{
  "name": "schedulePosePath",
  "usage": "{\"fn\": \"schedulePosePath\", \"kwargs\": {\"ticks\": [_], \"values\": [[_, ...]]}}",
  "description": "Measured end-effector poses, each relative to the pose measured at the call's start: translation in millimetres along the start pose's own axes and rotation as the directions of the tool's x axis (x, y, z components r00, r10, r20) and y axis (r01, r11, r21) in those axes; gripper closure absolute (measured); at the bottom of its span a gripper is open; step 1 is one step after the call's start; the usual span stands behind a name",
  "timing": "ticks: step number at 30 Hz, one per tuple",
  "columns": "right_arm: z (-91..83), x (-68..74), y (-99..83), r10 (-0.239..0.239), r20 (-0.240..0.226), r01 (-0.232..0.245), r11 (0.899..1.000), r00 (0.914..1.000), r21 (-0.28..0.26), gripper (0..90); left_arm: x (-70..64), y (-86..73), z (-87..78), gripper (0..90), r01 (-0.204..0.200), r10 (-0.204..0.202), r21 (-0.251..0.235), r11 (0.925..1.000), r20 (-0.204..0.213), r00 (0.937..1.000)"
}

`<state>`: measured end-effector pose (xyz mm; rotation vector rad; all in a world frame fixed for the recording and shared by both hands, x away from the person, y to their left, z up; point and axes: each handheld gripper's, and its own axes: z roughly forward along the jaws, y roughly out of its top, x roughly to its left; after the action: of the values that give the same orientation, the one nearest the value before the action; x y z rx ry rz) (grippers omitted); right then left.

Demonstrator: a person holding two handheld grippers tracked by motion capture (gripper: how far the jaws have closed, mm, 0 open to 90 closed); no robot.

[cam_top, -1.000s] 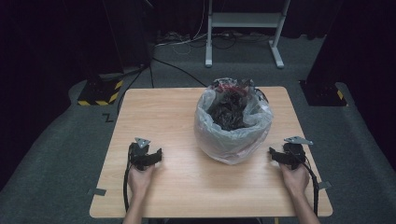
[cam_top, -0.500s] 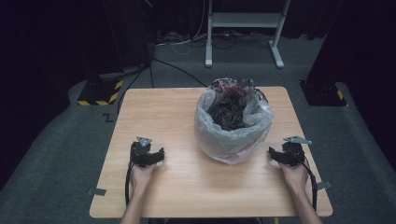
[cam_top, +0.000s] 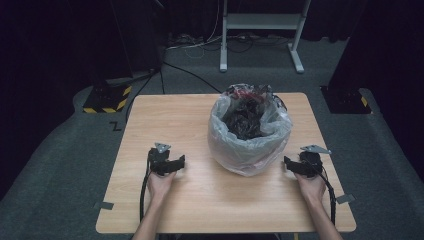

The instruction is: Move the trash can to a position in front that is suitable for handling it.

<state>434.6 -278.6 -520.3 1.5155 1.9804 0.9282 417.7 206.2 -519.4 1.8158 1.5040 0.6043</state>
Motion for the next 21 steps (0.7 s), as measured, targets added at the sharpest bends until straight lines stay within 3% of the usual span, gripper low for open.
{"fn": "schedulePosePath", "kwargs": {"ticks": [4, 6, 9, 14, 17, 21], "values": [[2.6, 8.0, 7.3, -0.004, -0.010, 0.004, 1.000, 0.9999, 0.001, 27.6, -10.1, 8.2, 6.9, 19.0, -0.013, 0.013, 0.014, 0.9998, 0.016, 0.9998], [2.7, 12.6, 11.1, 0.005, -0.020, -0.006, 1.000, 0.9998, -0.007, 27.7, -14.8, 11.0, 7.9, 19.9, -0.006, 0.006, -0.014, 0.9999, 0.029, 0.9996], [4.8, 15.9, 14.7, 0.011, -0.040, -0.013, 1.000, 0.9992, -0.028, 28.1, -22.1, 16.1, 11.7, 19.0, 0.008, -0.008, 0.000, 1.0000, 0.061, 0.9981], [9.4, 19.8, 18.5, 0.038, -0.039, -0.039, 0.999, 0.9985, -0.017, 27.4, -40.6, 25.3, 17.1, 19.9, 0.007, -0.003, -0.041, 0.9991, 0.096, 0.9954], [12.1, 21.1, 26.1, 0.058, -0.041, -0.059, 0.998, 0.9975, -0.022, 27.8, -48.7, 29.5, 24.0, 19.2, 0.004, -0.002, -0.020, 0.9998, 0.114, 0.9935], [16.7, 22.8, 32.5, 0.064, -0.034, -0.065, 0.998, 0.9974, -0.024, 28.0, -60.2, 35.8, 28.9, 19.3, -0.005, 0.009, -0.030, 0.9995, 0.127, 0.9919]]}}
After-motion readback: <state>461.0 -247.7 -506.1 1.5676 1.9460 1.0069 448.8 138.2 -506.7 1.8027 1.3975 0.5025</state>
